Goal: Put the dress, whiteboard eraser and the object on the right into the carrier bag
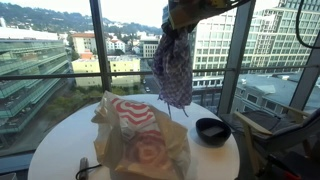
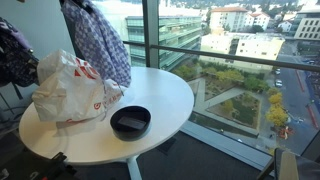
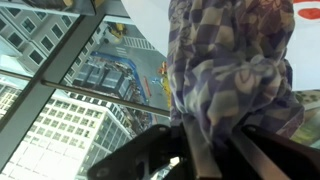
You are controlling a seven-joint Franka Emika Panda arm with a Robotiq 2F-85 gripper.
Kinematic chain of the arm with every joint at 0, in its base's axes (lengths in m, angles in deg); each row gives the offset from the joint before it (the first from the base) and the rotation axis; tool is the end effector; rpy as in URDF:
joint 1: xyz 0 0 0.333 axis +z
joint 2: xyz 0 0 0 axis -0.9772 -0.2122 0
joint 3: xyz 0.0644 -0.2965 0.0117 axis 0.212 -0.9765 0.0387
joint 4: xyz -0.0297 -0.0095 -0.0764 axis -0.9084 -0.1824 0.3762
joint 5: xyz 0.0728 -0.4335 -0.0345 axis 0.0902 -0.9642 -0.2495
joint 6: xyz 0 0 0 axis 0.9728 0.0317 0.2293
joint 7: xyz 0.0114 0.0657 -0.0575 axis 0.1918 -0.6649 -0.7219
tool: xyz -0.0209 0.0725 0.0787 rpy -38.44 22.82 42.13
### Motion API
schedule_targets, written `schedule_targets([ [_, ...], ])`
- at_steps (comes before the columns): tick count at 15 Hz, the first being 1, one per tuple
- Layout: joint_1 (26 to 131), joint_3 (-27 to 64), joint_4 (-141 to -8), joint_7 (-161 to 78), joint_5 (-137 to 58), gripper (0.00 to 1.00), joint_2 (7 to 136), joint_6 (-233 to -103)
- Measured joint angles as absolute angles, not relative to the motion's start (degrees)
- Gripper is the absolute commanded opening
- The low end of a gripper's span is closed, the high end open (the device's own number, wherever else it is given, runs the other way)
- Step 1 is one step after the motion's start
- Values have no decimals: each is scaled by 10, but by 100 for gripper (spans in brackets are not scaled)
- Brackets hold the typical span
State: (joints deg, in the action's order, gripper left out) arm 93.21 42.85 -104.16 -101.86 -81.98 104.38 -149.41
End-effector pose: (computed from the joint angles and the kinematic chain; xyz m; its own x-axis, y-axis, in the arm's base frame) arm 0.4584 0.2991 0.5305 0.7273 -0.0208 0.6860 -0.3120 -0.9003 0.3036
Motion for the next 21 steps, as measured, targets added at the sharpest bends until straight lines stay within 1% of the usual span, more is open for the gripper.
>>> schedule_targets([
  [6,996,496,-973,-963,-787,3,1103,-1506],
  [10,1016,521,-931,-904,-751,3,1128,-1549],
  [14,1029,514,-925,-809,-610,3,1132,-1595],
  [17,1029,489,-960,-721,-486,3,1121,-1622],
  [21,1026,459,-1010,-628,-362,3,1097,-1626],
])
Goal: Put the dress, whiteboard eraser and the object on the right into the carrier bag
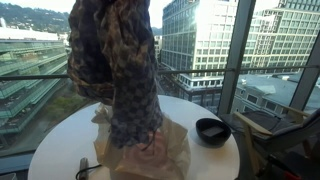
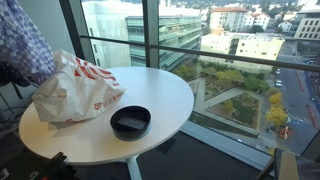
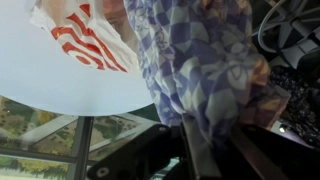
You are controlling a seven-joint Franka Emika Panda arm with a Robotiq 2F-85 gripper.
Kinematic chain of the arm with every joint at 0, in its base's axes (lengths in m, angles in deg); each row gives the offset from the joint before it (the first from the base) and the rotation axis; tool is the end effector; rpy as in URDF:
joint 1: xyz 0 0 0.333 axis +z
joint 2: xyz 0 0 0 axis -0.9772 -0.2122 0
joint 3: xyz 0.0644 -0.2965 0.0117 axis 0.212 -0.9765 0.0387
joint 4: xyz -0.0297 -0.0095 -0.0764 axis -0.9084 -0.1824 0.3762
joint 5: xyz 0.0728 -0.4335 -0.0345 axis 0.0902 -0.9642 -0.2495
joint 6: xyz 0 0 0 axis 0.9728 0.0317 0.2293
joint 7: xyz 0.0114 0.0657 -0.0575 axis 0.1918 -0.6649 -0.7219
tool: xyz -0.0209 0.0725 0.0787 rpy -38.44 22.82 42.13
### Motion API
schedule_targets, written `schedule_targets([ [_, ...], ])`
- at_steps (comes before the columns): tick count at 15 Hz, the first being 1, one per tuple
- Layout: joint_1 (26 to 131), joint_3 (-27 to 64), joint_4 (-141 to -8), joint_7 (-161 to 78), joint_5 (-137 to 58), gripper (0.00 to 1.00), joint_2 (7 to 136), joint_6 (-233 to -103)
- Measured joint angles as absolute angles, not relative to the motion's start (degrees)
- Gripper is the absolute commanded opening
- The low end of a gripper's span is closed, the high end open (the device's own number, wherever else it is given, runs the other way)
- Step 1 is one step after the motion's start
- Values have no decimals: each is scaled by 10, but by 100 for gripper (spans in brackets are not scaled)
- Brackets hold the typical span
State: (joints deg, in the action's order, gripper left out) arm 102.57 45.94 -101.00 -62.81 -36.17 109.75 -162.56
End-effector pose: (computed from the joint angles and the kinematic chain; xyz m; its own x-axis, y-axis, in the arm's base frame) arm 0.3395 0.4278 0.6102 0.7969 0.3107 0.5182 0.4143 -0.9052 -0.0945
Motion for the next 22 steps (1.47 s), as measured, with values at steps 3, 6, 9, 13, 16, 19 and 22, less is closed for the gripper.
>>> schedule_targets([
  [3,1021,452,-1040,-601,-302,3,1082,-1618],
  [6,1023,442,-1065,-560,-222,3,1075,-1593],
  [9,1020,436,-1093,-547,-184,3,1073,-1557],
  [13,1012,435,-1140,-546,-174,2,1057,-1564],
  [16,1004,439,-1166,-548,-175,2,1024,-1615],
  [19,998,450,-1177,-559,-205,2,980,-1687],
  [22,986,455,-1178,-603,-292,2,936,-1748],
])
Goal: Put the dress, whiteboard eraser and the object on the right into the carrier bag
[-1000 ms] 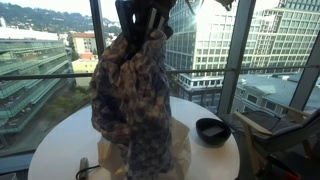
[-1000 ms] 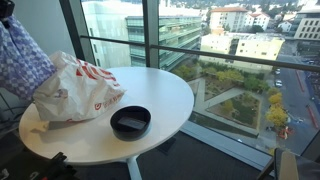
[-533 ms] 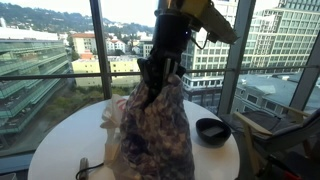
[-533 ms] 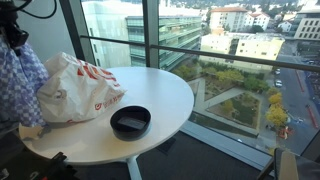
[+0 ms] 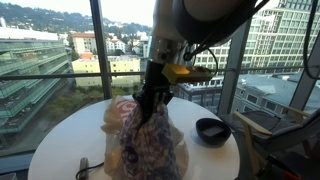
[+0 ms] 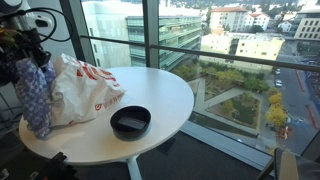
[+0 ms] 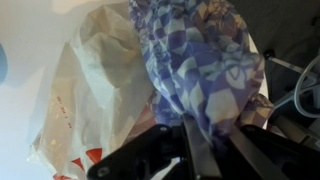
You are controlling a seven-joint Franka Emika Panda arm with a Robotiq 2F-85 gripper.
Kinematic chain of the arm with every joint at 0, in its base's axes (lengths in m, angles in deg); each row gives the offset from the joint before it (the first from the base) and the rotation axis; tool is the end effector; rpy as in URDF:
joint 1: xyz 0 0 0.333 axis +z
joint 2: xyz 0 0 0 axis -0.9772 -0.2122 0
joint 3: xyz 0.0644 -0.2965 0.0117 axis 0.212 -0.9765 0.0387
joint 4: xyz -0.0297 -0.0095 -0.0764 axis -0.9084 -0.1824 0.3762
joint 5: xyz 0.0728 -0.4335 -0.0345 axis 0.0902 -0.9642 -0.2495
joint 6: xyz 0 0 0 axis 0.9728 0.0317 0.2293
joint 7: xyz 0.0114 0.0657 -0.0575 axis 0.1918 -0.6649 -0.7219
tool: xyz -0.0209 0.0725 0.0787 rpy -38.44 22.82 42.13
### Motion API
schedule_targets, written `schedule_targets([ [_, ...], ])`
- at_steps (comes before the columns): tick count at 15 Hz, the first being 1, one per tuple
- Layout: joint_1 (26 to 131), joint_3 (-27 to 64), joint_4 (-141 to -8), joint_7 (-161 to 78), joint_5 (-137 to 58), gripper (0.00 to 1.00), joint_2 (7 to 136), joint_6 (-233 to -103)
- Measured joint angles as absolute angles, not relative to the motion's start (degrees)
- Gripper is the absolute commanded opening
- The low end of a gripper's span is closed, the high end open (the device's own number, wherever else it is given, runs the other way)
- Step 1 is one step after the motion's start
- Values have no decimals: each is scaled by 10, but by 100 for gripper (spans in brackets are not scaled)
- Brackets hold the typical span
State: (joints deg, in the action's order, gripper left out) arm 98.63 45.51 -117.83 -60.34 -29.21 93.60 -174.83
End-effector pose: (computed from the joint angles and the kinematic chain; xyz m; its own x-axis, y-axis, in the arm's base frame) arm 0.3907 0.3793 0.3348 0.9555 0.2506 0.1554 0.2714 -0.9535 -0.1311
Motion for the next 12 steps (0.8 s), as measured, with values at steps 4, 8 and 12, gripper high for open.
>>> schedule_targets([
  [4,950,442,-1178,-719,-486,2,893,-1817],
  [8,930,413,-1163,-828,-657,2,849,-1839],
  [12,937,408,-1123,-935,-807,3,795,-1843],
])
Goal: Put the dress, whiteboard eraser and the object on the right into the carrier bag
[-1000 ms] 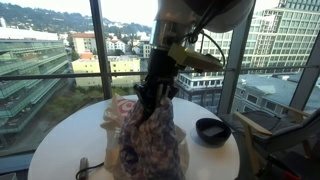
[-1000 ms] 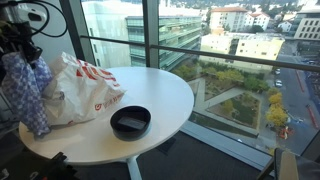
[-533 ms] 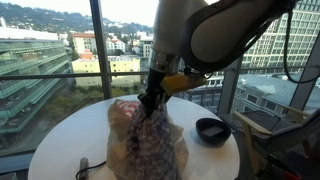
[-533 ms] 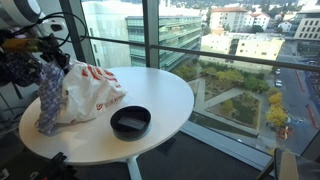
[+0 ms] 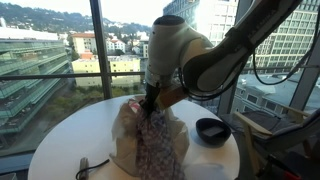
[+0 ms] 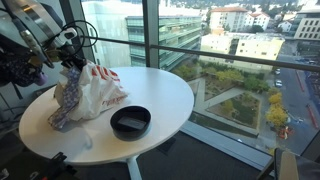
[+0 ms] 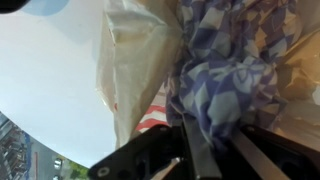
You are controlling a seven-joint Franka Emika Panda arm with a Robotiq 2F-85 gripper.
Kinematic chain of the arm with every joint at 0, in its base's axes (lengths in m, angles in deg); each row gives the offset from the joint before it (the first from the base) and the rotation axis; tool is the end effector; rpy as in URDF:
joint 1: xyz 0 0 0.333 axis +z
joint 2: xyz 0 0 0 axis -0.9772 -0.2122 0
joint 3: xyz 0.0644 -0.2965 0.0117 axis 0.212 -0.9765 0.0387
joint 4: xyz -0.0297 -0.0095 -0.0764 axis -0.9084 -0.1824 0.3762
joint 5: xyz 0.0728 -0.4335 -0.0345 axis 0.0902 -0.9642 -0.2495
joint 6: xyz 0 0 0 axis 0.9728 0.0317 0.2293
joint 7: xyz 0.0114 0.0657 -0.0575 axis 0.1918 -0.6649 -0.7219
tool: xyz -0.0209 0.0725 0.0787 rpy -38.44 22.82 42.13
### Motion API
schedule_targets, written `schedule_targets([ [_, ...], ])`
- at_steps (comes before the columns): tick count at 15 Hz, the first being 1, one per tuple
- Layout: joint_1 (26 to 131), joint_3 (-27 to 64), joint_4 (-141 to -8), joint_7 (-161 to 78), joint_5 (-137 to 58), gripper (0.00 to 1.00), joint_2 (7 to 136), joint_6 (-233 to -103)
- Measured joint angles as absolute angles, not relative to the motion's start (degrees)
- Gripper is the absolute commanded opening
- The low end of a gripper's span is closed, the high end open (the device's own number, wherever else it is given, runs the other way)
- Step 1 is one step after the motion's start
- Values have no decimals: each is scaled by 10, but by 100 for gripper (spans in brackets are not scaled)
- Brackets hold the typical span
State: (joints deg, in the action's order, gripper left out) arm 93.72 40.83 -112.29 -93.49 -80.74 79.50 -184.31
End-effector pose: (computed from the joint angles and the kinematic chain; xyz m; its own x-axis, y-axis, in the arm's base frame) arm 0.4655 0.3449 0.2649 0.8758 0.2541 0.4105 0.2052 -0.9656 0.1600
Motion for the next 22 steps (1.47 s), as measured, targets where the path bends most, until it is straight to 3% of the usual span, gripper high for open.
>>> schedule_targets([
  [8,970,352,-1017,-1125,-1160,2,704,-1802],
  [13,967,336,-961,-1201,-1264,4,631,-1766],
  [14,967,336,-954,-1207,-1272,34,615,-1760],
  [16,966,338,-947,-1211,-1270,40,589,-1757],
  [22,958,374,-935,-1118,-1112,86,596,-1756],
])
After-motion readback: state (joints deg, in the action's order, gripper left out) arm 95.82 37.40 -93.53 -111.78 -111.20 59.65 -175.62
